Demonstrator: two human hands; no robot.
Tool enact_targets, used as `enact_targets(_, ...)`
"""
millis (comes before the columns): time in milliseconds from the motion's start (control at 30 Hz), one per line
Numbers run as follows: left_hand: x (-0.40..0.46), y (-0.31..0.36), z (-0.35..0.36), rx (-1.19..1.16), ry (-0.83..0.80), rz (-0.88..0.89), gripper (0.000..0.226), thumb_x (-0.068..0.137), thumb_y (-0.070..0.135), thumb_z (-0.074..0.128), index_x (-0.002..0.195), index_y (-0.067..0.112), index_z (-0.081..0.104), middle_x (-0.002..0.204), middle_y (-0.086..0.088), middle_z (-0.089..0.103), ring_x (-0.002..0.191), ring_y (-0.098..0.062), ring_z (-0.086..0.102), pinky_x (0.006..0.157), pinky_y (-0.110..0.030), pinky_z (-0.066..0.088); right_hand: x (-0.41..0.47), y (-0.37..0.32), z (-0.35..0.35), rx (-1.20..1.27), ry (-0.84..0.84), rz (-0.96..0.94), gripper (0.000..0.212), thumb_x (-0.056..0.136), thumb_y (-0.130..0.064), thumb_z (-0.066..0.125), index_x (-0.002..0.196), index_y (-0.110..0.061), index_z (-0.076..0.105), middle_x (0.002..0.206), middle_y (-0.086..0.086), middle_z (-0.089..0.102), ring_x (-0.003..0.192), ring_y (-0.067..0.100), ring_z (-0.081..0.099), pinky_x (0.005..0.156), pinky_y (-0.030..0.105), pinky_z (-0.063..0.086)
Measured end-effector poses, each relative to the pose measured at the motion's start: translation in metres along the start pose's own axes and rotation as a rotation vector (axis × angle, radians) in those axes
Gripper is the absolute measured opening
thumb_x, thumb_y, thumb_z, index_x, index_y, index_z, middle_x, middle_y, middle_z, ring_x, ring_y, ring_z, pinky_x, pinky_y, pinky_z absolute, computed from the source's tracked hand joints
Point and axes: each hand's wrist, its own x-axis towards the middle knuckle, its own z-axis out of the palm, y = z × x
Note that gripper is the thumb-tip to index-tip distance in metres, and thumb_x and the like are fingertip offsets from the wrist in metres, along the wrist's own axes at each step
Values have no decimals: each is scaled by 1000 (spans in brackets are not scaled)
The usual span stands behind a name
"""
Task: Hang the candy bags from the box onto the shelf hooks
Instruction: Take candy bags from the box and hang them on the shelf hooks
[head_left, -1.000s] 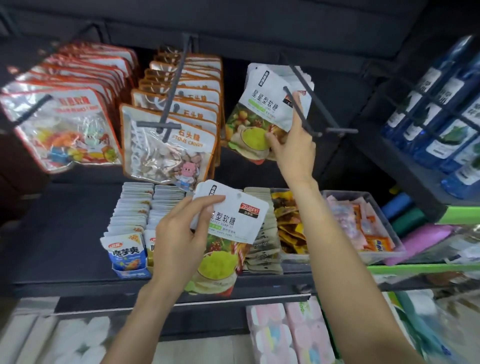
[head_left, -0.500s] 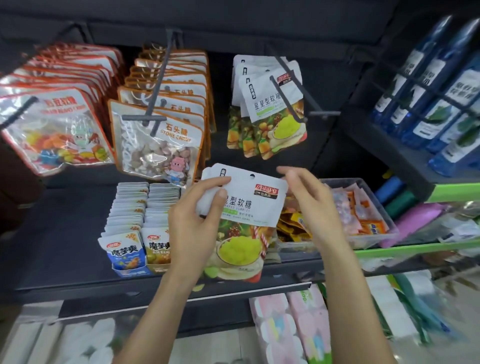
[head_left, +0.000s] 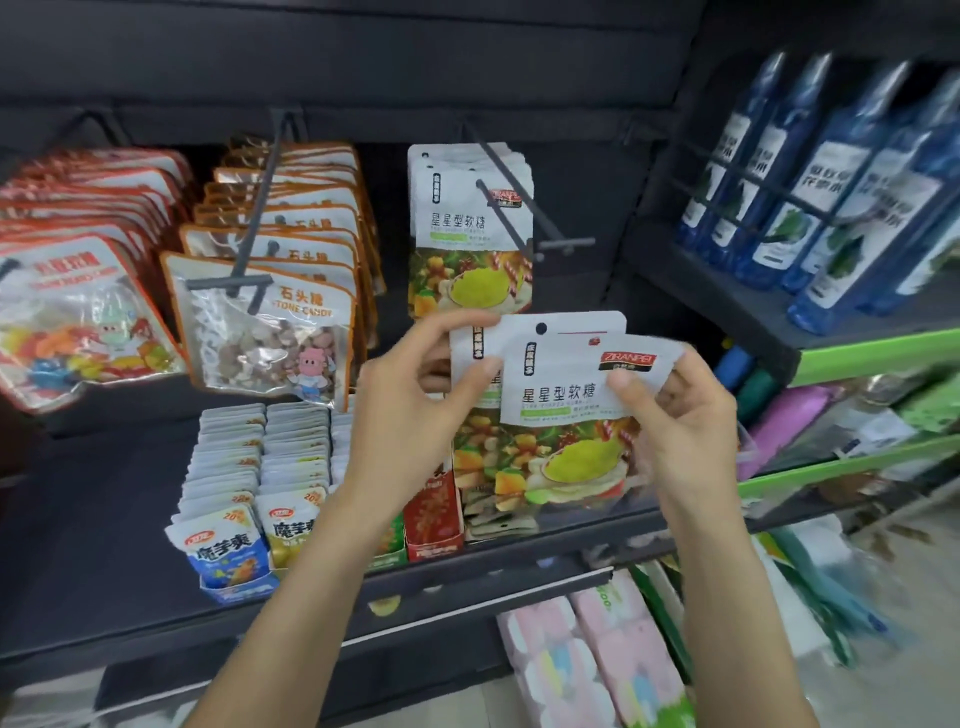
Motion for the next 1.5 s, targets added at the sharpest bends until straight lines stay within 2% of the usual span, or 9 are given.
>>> enact_targets(300,22,13,8,-23,140,31,29,83,15,74,105,33,64,95,3,71,77,-14,68,70,-28,58,42,-32,-2,-153,-95,-223,30,89,2,62,100,-27,62,92,-14,72,90,8,68,79,28,55)
enact_targets(467,24,9,21,-106,226,-69,26,83,15,74,103,30,67,82,20,66,55,-5,52,60,-20,50,65,-31,-4,-216,-186,-193,24,90,-3,63,102,-24,64,99,-4,73,94,16,69,83,39,56)
enact_targets(600,22,6,29,-199,272,-119,25,83,19,74,104,31,67,90,-5,70,70,-14,66,60,-18,49,72,-24,-10,-226,-236,-127,20,90,-5,64,104,-20,64,99,-6,74,94,11,69,79,26,56)
enact_targets(733,22,2,35,-190,277,-133,28,82,22,74,110,24,69,96,-13,59,97,-12,42,59,-29,42,74,-14,-17,-252,-240,-104,20,90,-5,64,103,-20,64,99,-7,73,94,12,69,79,28,56)
enact_targets(833,26,-5,35,-196,281,-134,28,83,20,74,110,24,68,65,0,58,48,-11,47,53,-15,38,76,-7,-17,-263,-212,-87,18,90,-5,64,107,-13,64,101,-3,73,94,13,69,78,30,57)
enact_targets(933,40,-17,39,-134,321,-95,27,85,15,72,110,22,67,49,19,44,42,-4,31,48,-10,29,78,2,-13,-247,-118,-71,14,92,-8,62,106,-11,64,102,0,72,93,12,69,77,29,57)
enact_targets(1100,69,-48,40,184,391,91,28,89,17,69,116,15,66,92,-7,69,62,1,49,55,-6,39,94,20,7,-301,-94,-110,10,96,-11,57,102,-16,62,96,-7,69,88,3,66,72,19,52)
enact_targets(1267,96,-71,41,378,368,148,35,98,11,53,132,10,56,119,-8,59,102,3,46,85,-24,51,129,38,31,-402,-97,-129,12,94,-9,59,103,-10,67,93,-9,69,84,-6,62,71,13,47)
enact_targets(1500,131,-81,40,487,305,27,47,97,5,50,143,14,44,118,-12,44,91,-8,43,87,-8,33,147,41,52,-521,-33,-183,16,96,-14,57,109,-12,65,107,-1,64,100,10,61,85,25,49)
